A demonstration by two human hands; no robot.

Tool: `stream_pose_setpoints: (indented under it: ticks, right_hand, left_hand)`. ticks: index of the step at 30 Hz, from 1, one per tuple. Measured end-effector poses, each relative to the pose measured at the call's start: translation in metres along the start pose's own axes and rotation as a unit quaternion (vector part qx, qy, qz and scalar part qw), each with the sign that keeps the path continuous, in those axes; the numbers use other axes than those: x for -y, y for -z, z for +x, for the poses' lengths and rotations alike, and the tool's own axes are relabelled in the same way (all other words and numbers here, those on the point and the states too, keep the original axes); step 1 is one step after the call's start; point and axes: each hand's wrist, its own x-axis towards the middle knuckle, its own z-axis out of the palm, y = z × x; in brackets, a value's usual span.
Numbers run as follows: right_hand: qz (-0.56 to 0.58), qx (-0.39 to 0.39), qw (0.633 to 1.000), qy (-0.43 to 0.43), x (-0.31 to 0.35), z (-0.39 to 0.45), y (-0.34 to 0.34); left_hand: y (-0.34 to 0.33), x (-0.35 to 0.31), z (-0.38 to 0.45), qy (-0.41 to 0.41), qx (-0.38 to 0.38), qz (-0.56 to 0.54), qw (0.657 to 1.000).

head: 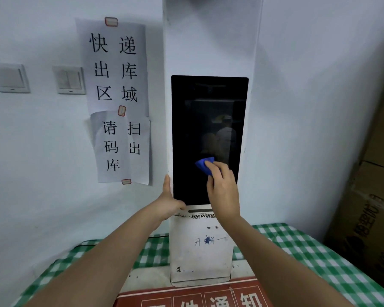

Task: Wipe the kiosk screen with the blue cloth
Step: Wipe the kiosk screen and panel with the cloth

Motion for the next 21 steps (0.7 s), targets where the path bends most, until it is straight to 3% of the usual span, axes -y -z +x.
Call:
stream_pose_setpoints:
  ticks: [6, 9, 11, 16, 18, 21]
  right_hand:
    - [-0.063, 0.047, 0.996, 0.051, 0.003, -0.014, -0.021]
    - [-0.099, 0.13, 0.974, 0.155, -0.001, -0.031, -0.022]
    - [-0.117, 0.145, 0.963, 0.194, -0.003, -0.03, -0.015]
    - [-0.094, 0.075, 0.985, 0.12, 0.006, -0.006, -0.014]
    - [-0.093, 0.091, 0.984, 0.124, 0.008, -0.011, -0.018]
    - [-0.11, 0.162, 0.958, 0.207, 0.003, -0.026, -0.022]
  left_hand:
    - [0.001, 0.001, 0.001, -0.001, -0.001, -0.006, 1.0]
    - [0.003, 0.003, 0.002, 0.001, -0.005, -0.005, 1.0]
    - [0.003, 0.005, 0.002, -0.001, -0.001, -0.006, 1.0]
    - [0.004, 0.006, 0.003, -0.01, 0.007, -0.018, 1.0]
    - [0.003, 0.006, 0.003, -0.012, 0.006, -0.02, 1.0]
    - [0.003, 0.007, 0.003, -0.014, 0.003, -0.014, 1.0]
